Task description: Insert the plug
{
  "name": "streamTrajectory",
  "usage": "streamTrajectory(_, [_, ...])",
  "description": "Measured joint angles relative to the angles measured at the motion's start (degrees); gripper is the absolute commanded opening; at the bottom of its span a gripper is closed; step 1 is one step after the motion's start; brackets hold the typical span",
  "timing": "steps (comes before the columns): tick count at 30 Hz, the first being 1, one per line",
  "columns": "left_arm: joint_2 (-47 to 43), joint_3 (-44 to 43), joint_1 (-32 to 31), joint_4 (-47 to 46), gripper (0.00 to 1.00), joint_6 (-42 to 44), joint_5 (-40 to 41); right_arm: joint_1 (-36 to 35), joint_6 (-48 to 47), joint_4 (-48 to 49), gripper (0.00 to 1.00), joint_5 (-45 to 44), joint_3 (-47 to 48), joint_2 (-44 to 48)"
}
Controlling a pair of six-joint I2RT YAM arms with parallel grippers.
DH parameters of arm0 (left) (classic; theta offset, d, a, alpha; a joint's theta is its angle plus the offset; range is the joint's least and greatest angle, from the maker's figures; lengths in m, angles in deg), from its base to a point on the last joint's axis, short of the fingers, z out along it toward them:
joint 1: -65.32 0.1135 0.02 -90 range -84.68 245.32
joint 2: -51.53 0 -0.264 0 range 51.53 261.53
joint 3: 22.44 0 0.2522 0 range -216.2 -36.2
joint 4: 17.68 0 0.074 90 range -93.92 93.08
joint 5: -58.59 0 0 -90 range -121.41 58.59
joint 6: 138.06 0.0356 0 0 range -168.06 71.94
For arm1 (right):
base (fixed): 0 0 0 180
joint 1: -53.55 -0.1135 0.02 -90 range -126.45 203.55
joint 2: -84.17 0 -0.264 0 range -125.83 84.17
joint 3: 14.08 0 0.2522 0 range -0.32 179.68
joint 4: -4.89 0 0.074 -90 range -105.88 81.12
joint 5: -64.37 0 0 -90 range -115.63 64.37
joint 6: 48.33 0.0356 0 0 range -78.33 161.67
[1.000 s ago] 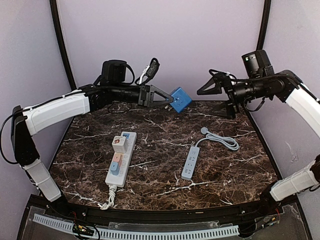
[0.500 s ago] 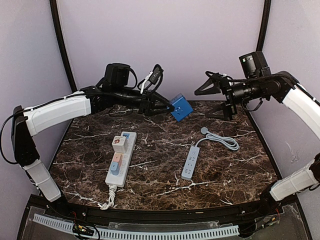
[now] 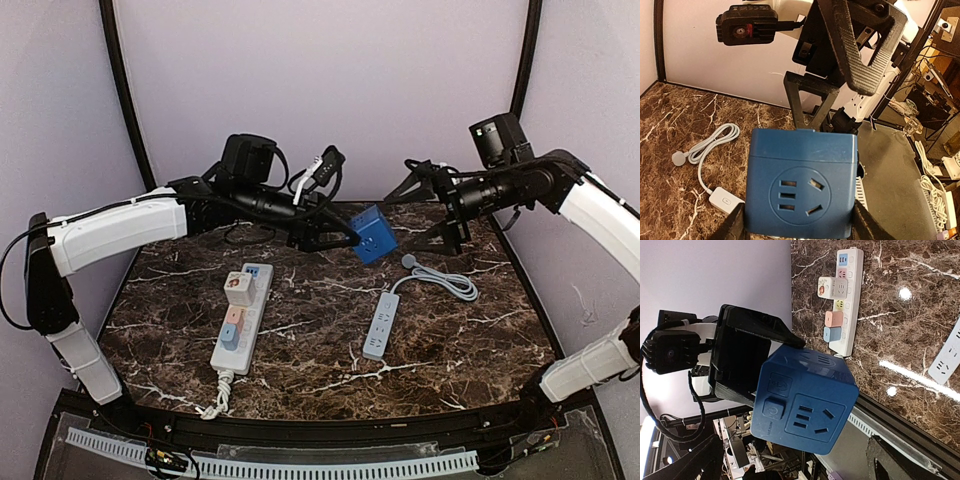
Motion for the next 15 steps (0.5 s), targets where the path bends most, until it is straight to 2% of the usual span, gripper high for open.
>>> streamTrajectory(8, [0.0,-1.3,-3.2,5.0,0.01,5.3,4.3,-1.4,1.7,0.1,0.98,-0.4,-2.8,0.7])
streamTrajectory(15, [0.0,-1.3,-5.4,6.3,0.01,7.9,8.2,-2.3,3.0,0.2,0.94,-1.7,-5.4,0.8])
